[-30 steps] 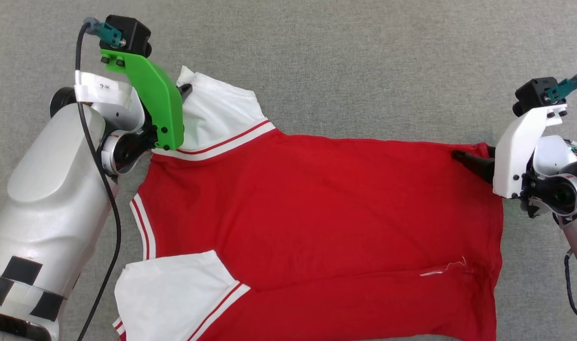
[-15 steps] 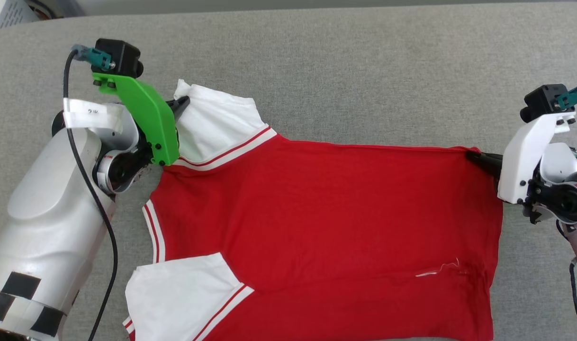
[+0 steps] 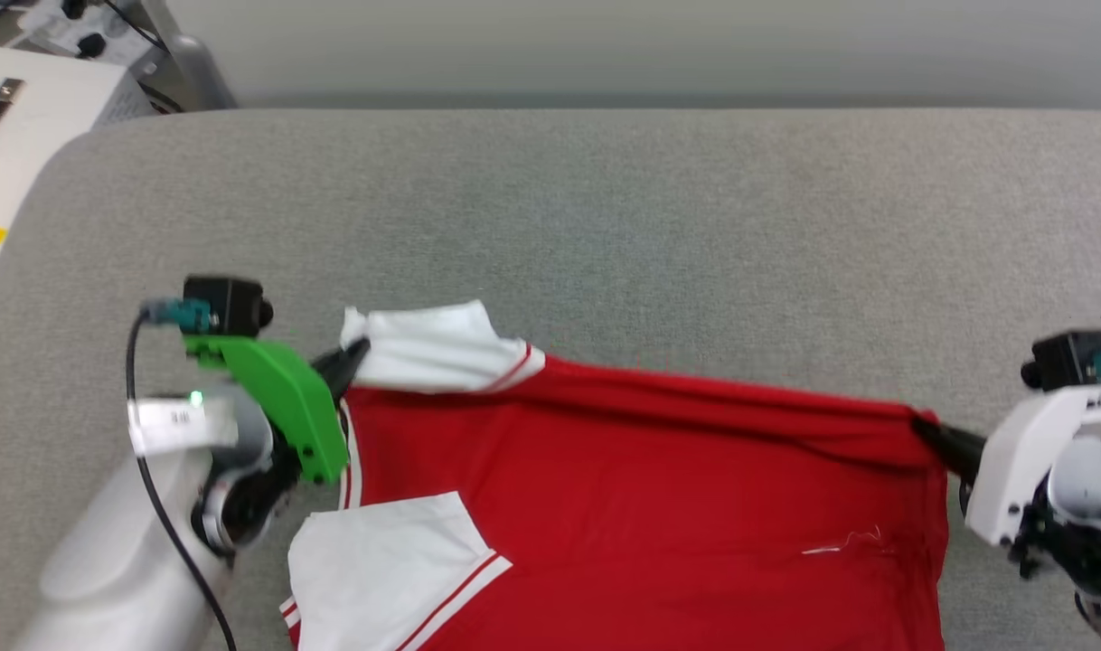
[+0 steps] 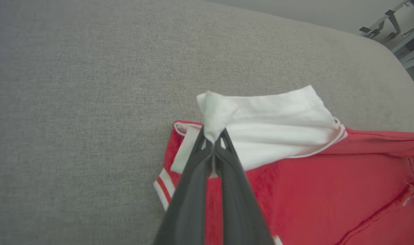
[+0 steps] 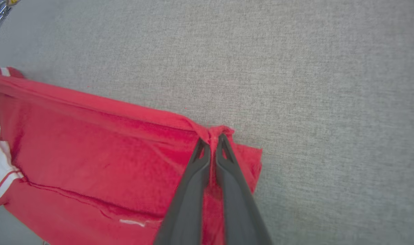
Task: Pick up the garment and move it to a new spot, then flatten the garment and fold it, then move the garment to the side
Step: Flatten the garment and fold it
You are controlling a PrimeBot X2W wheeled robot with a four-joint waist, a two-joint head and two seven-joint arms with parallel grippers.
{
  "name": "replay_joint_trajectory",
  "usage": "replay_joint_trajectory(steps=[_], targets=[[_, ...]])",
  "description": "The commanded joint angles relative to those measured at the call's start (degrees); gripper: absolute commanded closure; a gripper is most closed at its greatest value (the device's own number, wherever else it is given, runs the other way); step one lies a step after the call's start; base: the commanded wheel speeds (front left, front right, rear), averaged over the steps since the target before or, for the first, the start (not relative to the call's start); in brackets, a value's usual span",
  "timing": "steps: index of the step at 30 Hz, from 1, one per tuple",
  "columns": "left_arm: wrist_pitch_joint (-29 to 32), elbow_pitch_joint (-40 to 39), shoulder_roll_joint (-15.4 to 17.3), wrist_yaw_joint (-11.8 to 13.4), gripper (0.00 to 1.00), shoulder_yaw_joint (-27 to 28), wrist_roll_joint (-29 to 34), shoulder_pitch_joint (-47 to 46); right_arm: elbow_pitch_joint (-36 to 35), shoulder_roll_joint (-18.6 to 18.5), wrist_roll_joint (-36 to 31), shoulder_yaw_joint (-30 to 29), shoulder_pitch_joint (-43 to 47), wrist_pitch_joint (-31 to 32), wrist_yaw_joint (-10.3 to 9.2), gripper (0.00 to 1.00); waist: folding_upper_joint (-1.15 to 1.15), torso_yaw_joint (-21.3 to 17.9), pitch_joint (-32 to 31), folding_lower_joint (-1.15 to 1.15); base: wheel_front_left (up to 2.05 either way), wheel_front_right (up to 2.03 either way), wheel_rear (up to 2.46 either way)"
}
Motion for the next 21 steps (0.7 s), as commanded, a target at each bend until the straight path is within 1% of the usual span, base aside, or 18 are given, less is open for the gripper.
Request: replay_joint_trajectory(steps=[1,6,9,12,18,20,21], targets=[[-0.9,-1.1,0.8,0.9,1.00,0.2,-0.7,2.7,-0.6,0.3,-0.8,-0.9,2.3,-0.6,-0.02,1.00,0.00,1.8,-2.4,0.01,0.00,0.00,0.00],[-3.1,-6.3,2.2,3.3,1.00,1.1,-2.0,11.5,-2.5,2.3,-2.3,-3.8,9.2,-1.9,-0.02,1.00,0.00,2.8,-4.1,0.01,0.00,0.00,0.00],[-3.8,-8.9,2.5,4.9,1.00,1.2,-2.8,16.1,-3.2,3.6,-3.3,-5.3,11.9,-2.7,-0.02,1.00,0.00,3.0,-4.4,0.01,0.00,0.00,0.00],[-4.0,-10.2,2.6,5.9,1.00,0.9,-3.5,20.4,-3.6,4.9,-4.7,-6.5,14.0,-3.8,-0.02,1.00,0.00,3.0,-4.5,0.01,0.00,0.00,0.00],[-5.1,-9.7,1.3,6.9,1.00,-0.2,-4.4,25.9,-3.1,7.4,-7.2,-9.0,17.4,-5.7,-0.02,1.00,0.00,2.9,-4.9,0.01,0.00,0.00,0.00],[-5.1,-9.1,0.7,6.7,1.00,-0.7,-4.6,26.6,-2.6,8.3,-7.3,-10.1,18.5,-5.8,-0.02,1.00,0.00,3.1,-5.0,0.01,0.00,0.00,0.00],[-5.2,-8.7,0.4,6.5,1.00,-1.0,-4.6,26.6,-2.5,8.7,-7.5,-10.6,19.0,-6.0,-0.02,0.97,0.00,3.3,-5.0,0.01,0.00,0.00,0.00]])
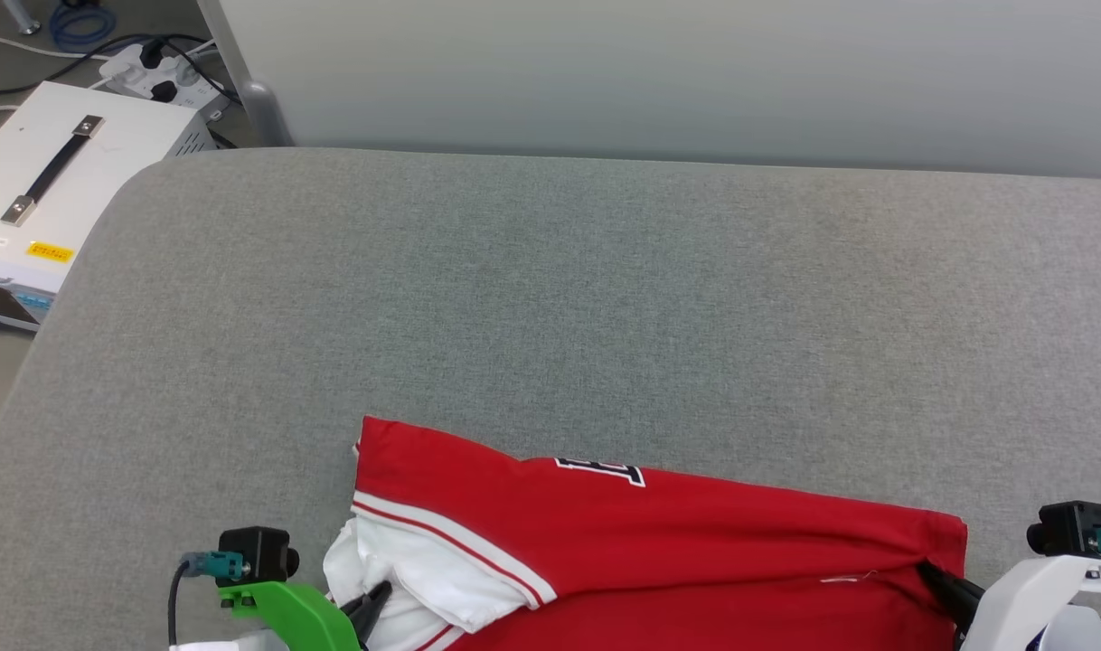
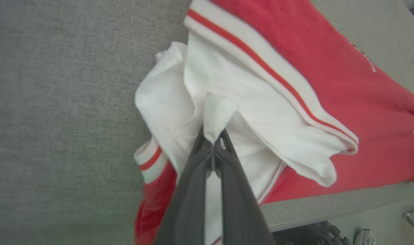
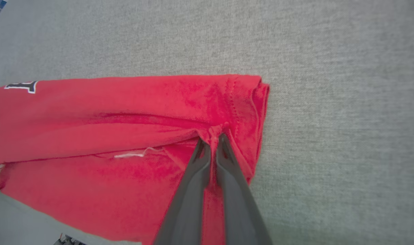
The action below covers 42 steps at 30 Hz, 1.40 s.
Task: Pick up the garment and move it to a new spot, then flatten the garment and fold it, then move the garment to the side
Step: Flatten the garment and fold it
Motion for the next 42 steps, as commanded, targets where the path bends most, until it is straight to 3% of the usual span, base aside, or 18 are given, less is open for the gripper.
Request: replay_joint_trajectory(steps=[1,3,4,5,6,7,8,19,25,34,42], targets=[[-0.2,0.8,-0.3,-0.4,1.00,-0.3,0.0,0.5,0.3,0.3,-0.5,-0.8,1.0,-0.4,-0.03,0.96,0.00,0.3,0.0,0.01,0.00,0.00,0.00],[0.1,1.9,-1.0,-0.9,1.00,-0.9,0.0,0.0,0.5,1.0,-0.6,-1.2,1.8,-0.3,-0.03,0.77,0.00,0.4,-0.1,0.01,0.00,0.00,0.00],[0.2,2.6,-1.4,-1.1,0.85,-1.1,0.0,-0.4,0.5,1.5,-0.6,-1.4,2.1,-0.4,-0.03,0.47,0.00,0.4,-0.2,0.01,0.00,0.00,0.00],[0.4,3.3,-1.7,-1.3,0.77,-1.4,-0.1,-0.7,0.6,1.9,-0.6,-1.5,2.4,-0.3,-0.03,0.00,0.00,0.3,-0.3,0.01,0.00,0.00,0.00],[0.5,4.1,-2.1,-1.6,0.57,-1.6,-0.1,-1.0,0.5,2.2,-0.6,-1.4,2.7,-0.2,-0.03,0.00,0.00,0.3,-0.5,0.01,0.00,0.00,0.00],[0.4,4.7,-2.5,-1.6,0.09,-1.7,-0.2,-1.3,0.3,2.5,-0.8,-1.4,2.9,-0.3,-0.03,0.00,0.00,0.2,-0.6,0.01,0.00,0.00,0.00],[0.1,5.3,-2.8,-1.7,0.00,-1.7,-0.1,-1.5,0.1,2.9,-0.8,-1.3,3.3,-0.2,-0.03,0.00,0.00,0.1,-0.8,0.01,0.00,0.00,0.00],[-7.6,4.1,-2.5,-1.5,0.00,-1.1,4.4,-3.0,-7.5,2.9,-1.8,-2.7,6.6,-0.1,-0.03,0.00,0.00,-1.0,-3.2,0.01,0.00,0.00,0.00],[-12.4,-0.4,-1.5,-0.1,0.00,-0.6,8.1,-3.5,-13.2,2.9,-2.8,-6.7,7.9,4.7,-0.03,0.00,0.00,-1.7,-3.8,0.01,0.00,0.00,0.00],[-21.9,-6.8,-1.2,5.1,0.00,1.4,15.1,-4.6,-17.5,3.5,-5.0,-14.4,7.8,13.9,-0.03,0.00,0.00,-1.6,-2.5,0.01,0.00,0.00,0.00],[-25.1,-13.0,-2.2,10.5,0.00,4.3,21.6,-3.9,-16.8,3.0,-5.3,-14.6,5.7,18.1,-0.03,0.00,0.00,-0.2,-1.0,0.01,0.00,0.00,0.00]])
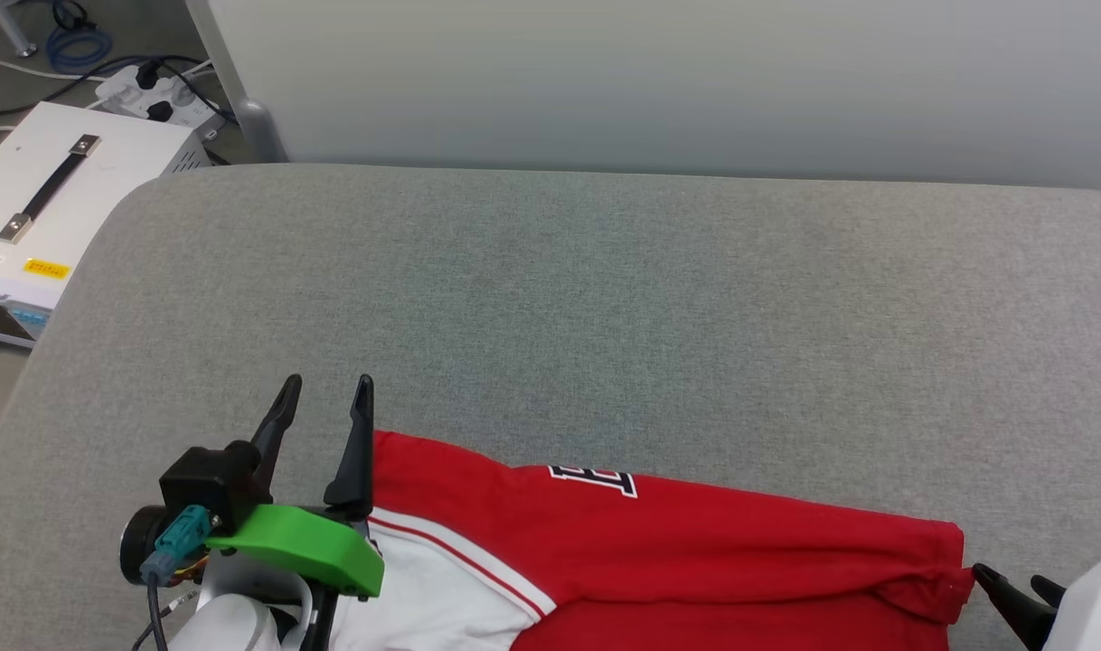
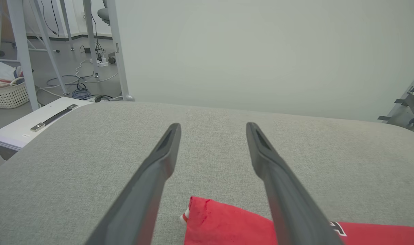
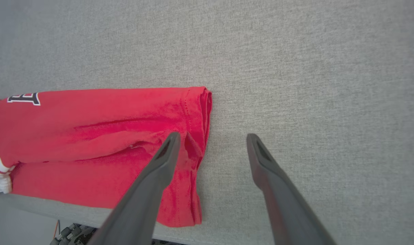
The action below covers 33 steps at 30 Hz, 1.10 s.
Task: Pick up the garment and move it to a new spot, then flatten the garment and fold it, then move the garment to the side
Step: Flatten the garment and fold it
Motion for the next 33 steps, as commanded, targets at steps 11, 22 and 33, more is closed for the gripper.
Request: replay_joint_trajectory(steps=[11,22,33], targets=[[-0.8,-7.4,-1.6,3.4,0.00,1.6,6.4,1.1,7.1,0.5,1.7,5.9,-4.8,-1.2,-0.03,0.00,0.00,2.4,3.5,0.00,0.00,0.00,0.00],[-0.8,-7.2,-2.5,3.8,0.00,1.3,7.3,1.7,15.3,2.0,5.1,10.9,-4.8,-0.5,-0.03,1.00,0.00,3.1,4.0,0.00,0.00,0.00,0.00],[-0.2,-7.0,-2.0,4.4,0.00,1.1,6.8,2.9,13.6,-0.4,5.7,11.7,-6.5,-4.5,-0.03,1.00,0.00,2.5,1.6,0.00,0.00,0.00,0.00]])
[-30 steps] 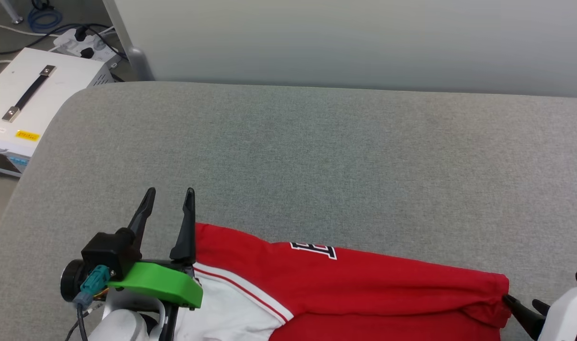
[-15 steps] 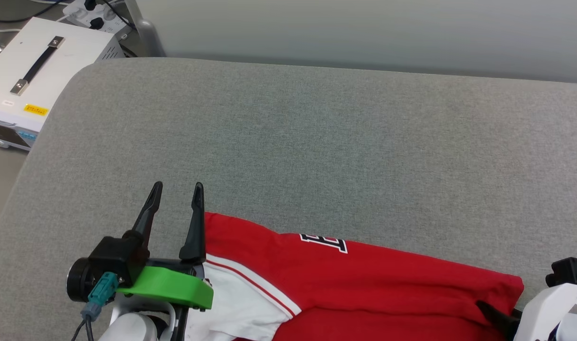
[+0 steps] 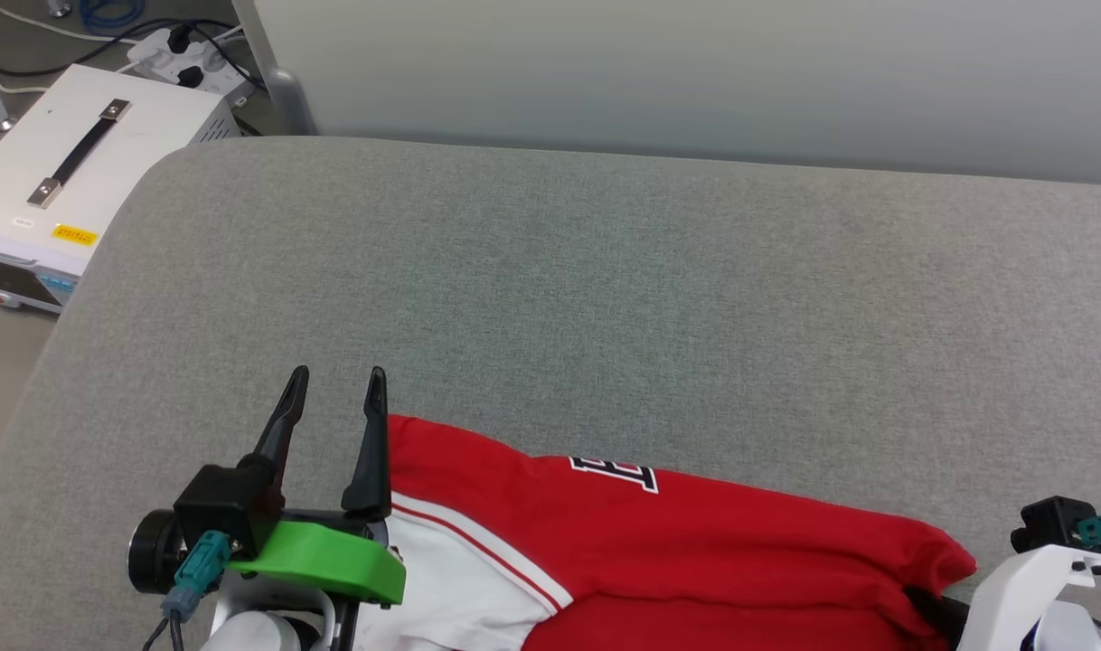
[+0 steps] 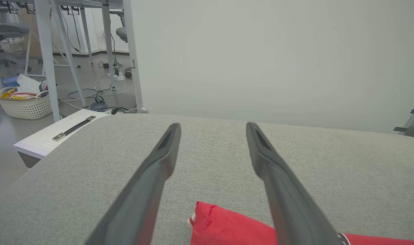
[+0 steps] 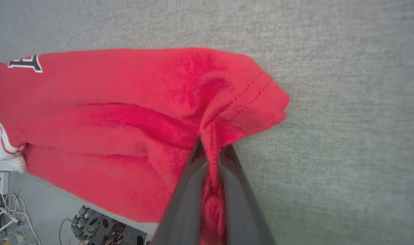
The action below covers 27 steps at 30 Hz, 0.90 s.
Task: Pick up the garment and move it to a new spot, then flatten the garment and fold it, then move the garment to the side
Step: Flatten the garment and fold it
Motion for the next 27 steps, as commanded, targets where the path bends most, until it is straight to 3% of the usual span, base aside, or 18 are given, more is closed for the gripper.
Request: replay_joint_trajectory(steps=[1,8,18,27], targets=[[0.2,-0.2,0.3,0.3,0.00,0.0,0.1,0.6,-0.3,-0.3,0.0,0.1,-1.1,-0.7,0.02,1.00,0.00,-0.3,-0.4,0.00,0.00,0.00,0.00],[0.7,-1.1,0.8,0.9,0.00,-0.1,0.0,1.5,-1.8,-3.2,-0.9,-4.2,-1.0,-0.4,0.02,1.00,0.00,-1.5,-1.6,0.00,0.00,0.00,0.00],[1.4,-2.1,1.4,1.5,0.00,-0.7,0.4,2.2,-2.5,-4.4,-1.9,-18.1,2.3,4.4,0.02,1.00,0.00,-2.8,-2.1,0.00,0.00,0.00,0.00],[1.5,-2.1,1.3,1.7,0.00,-1.1,0.4,2.1,-5.5,5.0,13.2,-25.5,0.4,18.7,0.02,1.00,0.00,-3.3,-1.9,0.00,0.00,0.00,0.00]])
